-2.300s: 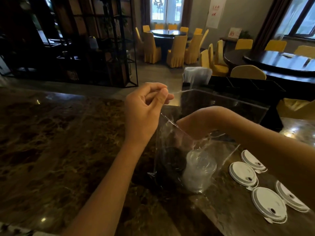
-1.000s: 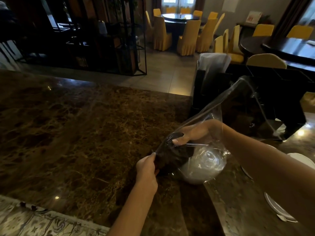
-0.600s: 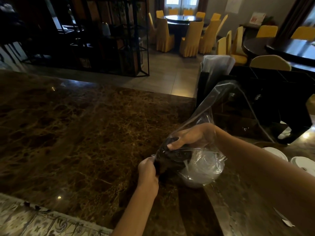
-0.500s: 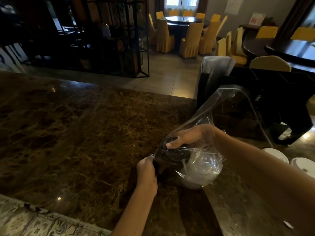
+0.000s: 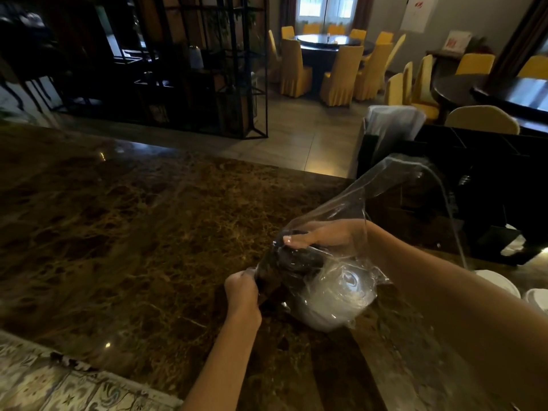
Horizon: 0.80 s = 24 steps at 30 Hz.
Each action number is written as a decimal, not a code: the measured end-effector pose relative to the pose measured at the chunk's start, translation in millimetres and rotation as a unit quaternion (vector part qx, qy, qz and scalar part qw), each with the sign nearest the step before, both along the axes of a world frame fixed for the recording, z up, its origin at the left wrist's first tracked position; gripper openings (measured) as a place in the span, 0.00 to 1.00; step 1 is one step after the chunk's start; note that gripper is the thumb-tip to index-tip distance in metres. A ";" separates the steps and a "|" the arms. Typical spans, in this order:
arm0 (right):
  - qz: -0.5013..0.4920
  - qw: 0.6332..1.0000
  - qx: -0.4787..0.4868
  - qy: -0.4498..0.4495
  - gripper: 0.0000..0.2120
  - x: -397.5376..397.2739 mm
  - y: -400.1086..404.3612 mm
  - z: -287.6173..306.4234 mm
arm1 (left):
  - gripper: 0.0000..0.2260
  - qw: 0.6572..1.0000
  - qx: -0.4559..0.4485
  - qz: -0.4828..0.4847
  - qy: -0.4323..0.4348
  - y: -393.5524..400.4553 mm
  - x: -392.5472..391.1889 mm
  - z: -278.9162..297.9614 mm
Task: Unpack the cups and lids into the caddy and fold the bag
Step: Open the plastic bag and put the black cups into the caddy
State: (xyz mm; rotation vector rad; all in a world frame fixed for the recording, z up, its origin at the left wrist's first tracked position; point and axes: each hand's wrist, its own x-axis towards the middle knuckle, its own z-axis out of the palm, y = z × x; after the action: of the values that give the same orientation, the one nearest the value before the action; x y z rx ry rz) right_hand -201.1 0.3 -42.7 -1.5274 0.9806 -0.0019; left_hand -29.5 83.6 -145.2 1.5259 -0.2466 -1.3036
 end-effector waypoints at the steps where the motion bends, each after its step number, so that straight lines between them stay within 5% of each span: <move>1: 0.000 1.000 -0.010 0.009 0.36 1.6 -2.4 1.4 | 0.08 1.000 0.000 0.002 -0.001 -0.9 3.8 -1.4; 4: -0.024 0.997 -0.051 0.045 0.28 6.7 -9.9 5.6 | 0.08 1.000 -0.002 0.021 -0.012 -4.8 14.3 -5.1; 11: -0.094 0.994 -0.060 0.007 0.36 22.3 -18.2 20.6 | 0.07 0.995 0.013 0.084 0.047 -20.2 40.9 -5.5; 24: -0.214 0.974 -0.040 -0.067 0.46 65.0 -30.2 42.0 | 0.08 0.993 -0.010 0.116 -0.005 -53.5 94.4 0.6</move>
State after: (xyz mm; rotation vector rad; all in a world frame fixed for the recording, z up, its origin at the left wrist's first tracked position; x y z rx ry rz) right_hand -136.1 -29.9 -0.8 -1.3416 1.1928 -0.4497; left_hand 64.9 30.2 -144.6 1.4964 -0.0834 -1.1068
